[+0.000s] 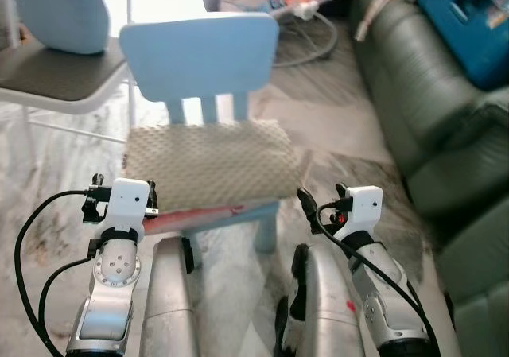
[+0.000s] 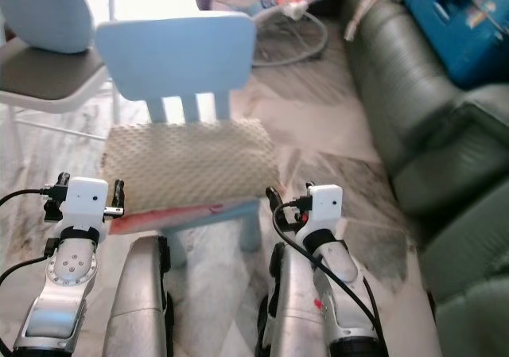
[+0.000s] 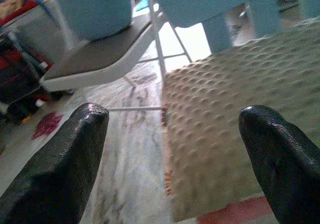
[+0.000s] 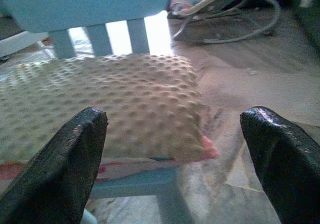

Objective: Move the pillow to the sofa

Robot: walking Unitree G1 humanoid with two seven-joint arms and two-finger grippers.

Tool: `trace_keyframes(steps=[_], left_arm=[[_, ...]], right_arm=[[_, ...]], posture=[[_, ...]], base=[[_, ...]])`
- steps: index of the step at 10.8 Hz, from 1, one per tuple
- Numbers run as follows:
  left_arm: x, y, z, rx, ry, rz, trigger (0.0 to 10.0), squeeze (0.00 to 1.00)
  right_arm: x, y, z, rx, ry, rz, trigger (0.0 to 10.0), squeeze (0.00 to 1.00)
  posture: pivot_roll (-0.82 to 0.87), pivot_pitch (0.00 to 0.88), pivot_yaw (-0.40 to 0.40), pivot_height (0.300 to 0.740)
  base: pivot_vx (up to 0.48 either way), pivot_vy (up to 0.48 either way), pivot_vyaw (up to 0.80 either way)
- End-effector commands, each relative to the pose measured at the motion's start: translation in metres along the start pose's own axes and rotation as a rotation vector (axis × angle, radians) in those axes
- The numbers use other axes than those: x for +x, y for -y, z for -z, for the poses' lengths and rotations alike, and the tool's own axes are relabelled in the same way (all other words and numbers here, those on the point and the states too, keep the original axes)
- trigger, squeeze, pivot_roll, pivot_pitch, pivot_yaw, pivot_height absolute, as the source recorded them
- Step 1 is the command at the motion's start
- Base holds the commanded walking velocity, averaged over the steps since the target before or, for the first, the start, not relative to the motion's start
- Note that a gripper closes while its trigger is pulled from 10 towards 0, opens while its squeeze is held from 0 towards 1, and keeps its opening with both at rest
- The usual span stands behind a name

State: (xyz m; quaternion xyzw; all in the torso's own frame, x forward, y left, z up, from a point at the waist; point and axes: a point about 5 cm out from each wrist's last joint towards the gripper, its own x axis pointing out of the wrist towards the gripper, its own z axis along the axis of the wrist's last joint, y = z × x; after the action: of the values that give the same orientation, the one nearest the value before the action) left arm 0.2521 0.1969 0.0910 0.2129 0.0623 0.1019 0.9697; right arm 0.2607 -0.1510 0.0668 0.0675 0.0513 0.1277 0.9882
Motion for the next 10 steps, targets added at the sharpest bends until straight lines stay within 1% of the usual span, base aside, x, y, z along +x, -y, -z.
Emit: trace_keyframes(steps=[1,3,4,6,8,10], left_arm=[[0.0003,0.0003,0.0017,0.008,-0.014,0.0,10.0,0.0],[0.001,0.0008,0.0015,0.008,-0.016,0.001,10.0,0.0],[0.0014,0.0013,0.0019,0.007,-0.021,0.001,10.0,0.0],[0.0021,0.002,0.0017,0.006,-0.019,0.008,10.0,0.0],[0.0029,0.0028,0.0012,0.006,-0.016,0.009,10.0,0.0],[0.0036,0.0034,0.0006,0.007,-0.011,0.013,10.0,0.0]], right_arm=[[0.0003,0.0006,-0.0018,-0.004,0.002,-0.008,10.0,0.0],[0.0009,0.001,-0.0025,-0.01,0.004,-0.008,10.0,0.0],[0.0013,0.0017,-0.0034,0.001,0.011,-0.002,10.0,0.0],[0.0015,0.0019,-0.0037,-0.003,0.01,-0.004,10.0,0.0],[0.0024,-0.0014,-0.0044,-0.024,0.008,-0.042,10.0,0.0],[0.0034,-0.0003,-0.006,-0.037,0.018,-0.032,10.0,0.0]], posture=[[0.03,0.147,-0.055,0.529],[0.03,0.15,-0.054,0.553],[0.03,0.148,-0.054,0.561],[0.03,0.148,-0.055,0.561],[0.03,0.144,-0.06,0.561],[0.03,0.14,-0.063,0.561]], base=[[0.0,0.0,0.47],[0.0,0.0,0.47],[0.0,0.0,0.0],[0.0,0.0,0.0],[0.0,0.0,0.0],[0.0,0.0,0.71]])
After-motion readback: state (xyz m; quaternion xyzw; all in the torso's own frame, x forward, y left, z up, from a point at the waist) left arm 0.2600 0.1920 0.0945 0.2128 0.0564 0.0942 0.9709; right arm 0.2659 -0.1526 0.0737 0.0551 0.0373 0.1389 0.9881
